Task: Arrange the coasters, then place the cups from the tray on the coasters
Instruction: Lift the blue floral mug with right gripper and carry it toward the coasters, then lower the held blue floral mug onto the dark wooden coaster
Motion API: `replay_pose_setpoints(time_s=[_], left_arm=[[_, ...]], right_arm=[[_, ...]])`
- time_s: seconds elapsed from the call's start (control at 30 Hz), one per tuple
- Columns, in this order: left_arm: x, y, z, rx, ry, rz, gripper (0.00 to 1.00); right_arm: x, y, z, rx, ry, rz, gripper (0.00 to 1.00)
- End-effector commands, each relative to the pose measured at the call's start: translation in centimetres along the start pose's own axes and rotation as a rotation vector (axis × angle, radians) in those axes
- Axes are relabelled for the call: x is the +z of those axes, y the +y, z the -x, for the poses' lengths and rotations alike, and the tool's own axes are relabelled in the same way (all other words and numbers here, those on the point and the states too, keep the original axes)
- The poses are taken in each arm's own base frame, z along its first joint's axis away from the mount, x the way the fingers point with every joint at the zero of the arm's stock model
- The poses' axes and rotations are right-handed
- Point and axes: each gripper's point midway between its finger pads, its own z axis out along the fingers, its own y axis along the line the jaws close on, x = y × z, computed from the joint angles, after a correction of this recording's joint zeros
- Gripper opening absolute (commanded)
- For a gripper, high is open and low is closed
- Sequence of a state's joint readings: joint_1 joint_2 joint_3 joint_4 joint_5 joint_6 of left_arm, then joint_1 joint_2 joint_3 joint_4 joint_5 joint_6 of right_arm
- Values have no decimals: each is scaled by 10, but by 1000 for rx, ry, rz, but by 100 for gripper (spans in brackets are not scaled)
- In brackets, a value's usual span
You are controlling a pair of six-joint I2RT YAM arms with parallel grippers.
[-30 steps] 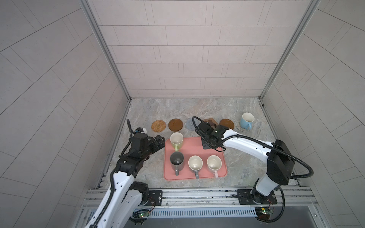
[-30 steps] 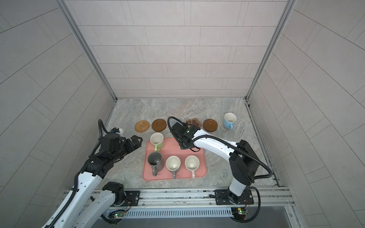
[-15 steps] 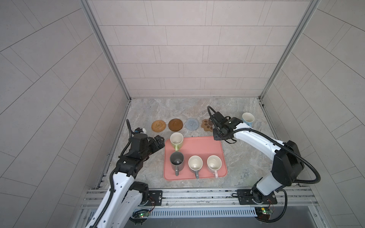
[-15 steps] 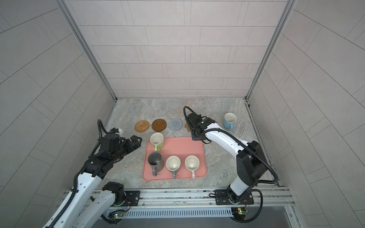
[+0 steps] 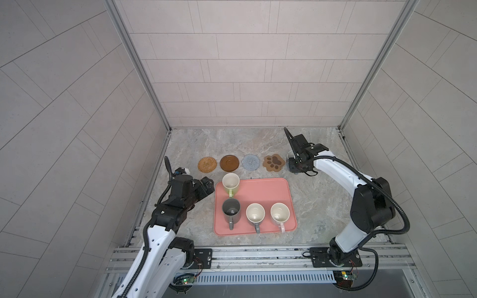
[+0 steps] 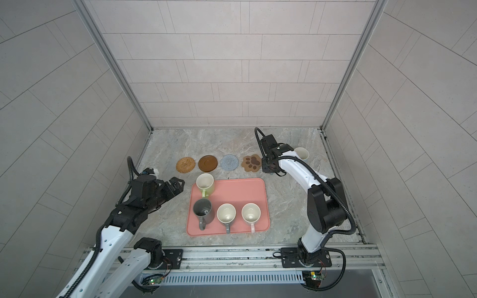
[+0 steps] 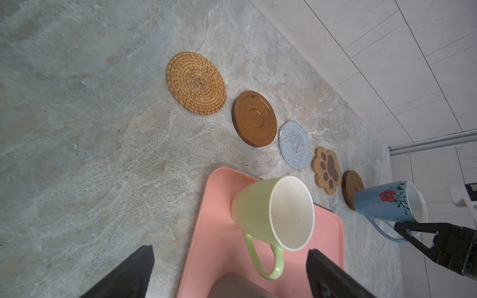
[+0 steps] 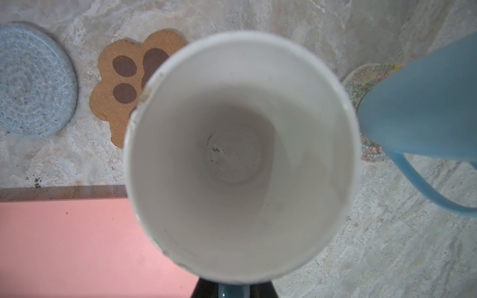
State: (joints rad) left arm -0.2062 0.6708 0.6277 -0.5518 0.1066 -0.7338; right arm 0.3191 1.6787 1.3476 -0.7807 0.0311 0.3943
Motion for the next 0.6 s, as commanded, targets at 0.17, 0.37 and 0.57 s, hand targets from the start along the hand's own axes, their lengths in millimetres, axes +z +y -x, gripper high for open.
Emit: replay_pose_setpoints(time_s=[0.17, 0.37, 0.57], left_arm=[[0, 3, 4, -15, -15, 28, 100], [1, 4, 4, -21, -14, 36, 100], [1, 4, 4, -20, -16, 38, 100]], right_arm=[[7, -12, 39, -40, -63, 8, 8], [16, -18, 46, -45, -64, 12, 8], [21, -23, 50, -47, -68, 12, 8]])
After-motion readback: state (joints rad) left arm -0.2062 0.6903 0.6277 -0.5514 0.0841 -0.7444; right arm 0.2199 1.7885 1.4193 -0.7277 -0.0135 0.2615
